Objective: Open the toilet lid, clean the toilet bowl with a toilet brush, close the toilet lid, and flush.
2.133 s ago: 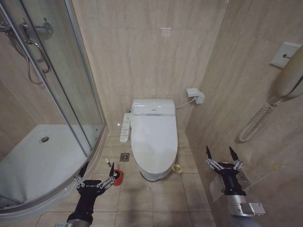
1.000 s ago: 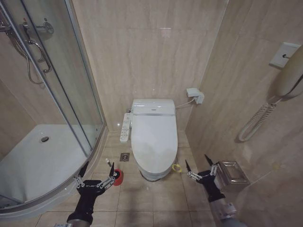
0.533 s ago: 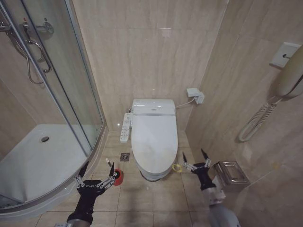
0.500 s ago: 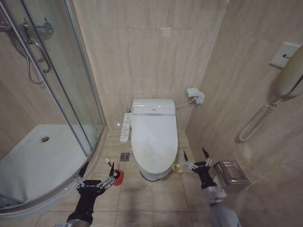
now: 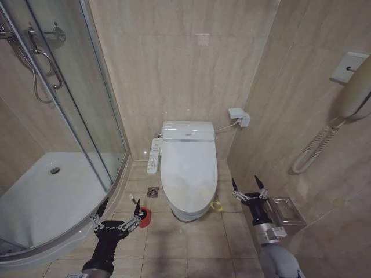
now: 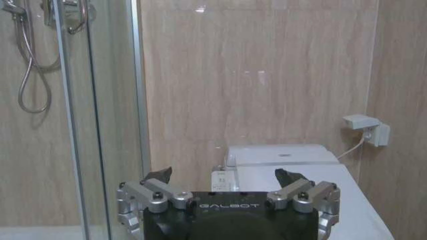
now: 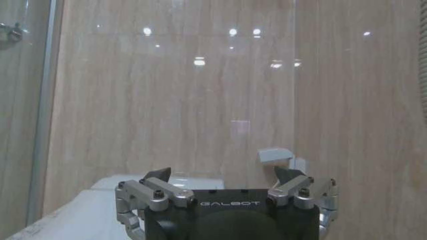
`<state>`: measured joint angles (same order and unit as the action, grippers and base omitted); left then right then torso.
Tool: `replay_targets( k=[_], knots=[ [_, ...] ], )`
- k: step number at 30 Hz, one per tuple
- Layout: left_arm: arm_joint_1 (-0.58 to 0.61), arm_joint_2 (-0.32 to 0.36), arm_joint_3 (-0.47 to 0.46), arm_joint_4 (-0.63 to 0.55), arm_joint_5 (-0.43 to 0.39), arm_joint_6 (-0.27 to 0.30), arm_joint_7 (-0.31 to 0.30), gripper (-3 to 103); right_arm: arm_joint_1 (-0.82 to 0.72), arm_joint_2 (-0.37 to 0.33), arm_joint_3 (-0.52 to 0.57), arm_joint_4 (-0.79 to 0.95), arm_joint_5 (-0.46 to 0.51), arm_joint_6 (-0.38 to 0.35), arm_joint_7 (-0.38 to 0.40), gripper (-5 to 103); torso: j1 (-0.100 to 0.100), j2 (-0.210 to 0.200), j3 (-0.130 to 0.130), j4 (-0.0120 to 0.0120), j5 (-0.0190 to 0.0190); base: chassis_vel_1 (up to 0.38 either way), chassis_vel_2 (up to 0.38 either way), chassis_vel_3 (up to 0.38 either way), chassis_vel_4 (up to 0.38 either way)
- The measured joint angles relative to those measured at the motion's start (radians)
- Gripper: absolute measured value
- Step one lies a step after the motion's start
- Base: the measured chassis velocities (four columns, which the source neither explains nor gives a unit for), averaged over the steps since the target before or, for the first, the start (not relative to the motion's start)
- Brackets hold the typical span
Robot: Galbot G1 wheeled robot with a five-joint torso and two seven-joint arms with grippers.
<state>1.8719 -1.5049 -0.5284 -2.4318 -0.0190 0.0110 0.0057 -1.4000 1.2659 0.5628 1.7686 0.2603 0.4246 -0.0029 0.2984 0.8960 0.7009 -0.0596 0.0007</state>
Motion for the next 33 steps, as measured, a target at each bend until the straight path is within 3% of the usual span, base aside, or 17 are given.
replay_targets(
  k=[12,17,20,33],
  knots=[
    [0.000,0.000,0.000,0.000,0.000,0.000,0.000,100,0.024,0.008,0.015,-0.033,-0.027,0.049,-0.016,100,0.001,0.000,0.000,0.0003,-0.0002,-0.081,0.082,0.085,-0.095],
    [0.000,0.000,0.000,0.000,0.000,0.000,0.000,100,0.028,0.003,0.025,-0.056,-0.104,0.060,0.012,100,0.001,0.000,0.000,0.0002,0.0000,-0.035,0.043,0.044,-0.033],
    [0.000,0.000,0.000,0.000,0.000,0.000,0.000,100,0.004,-0.011,0.025,-0.056,-0.167,0.042,0.023,100,0.000,0.000,0.000,-0.0002,0.0000,0.014,-0.019,-0.014,0.008],
    [0.000,0.000,0.000,0.000,0.000,0.000,0.000,100,-0.028,-0.088,-0.046,-0.141,-0.172,0.058,0.002,100,0.000,0.000,0.000,0.0001,0.0001,0.008,-0.012,-0.012,0.010]
  ],
)
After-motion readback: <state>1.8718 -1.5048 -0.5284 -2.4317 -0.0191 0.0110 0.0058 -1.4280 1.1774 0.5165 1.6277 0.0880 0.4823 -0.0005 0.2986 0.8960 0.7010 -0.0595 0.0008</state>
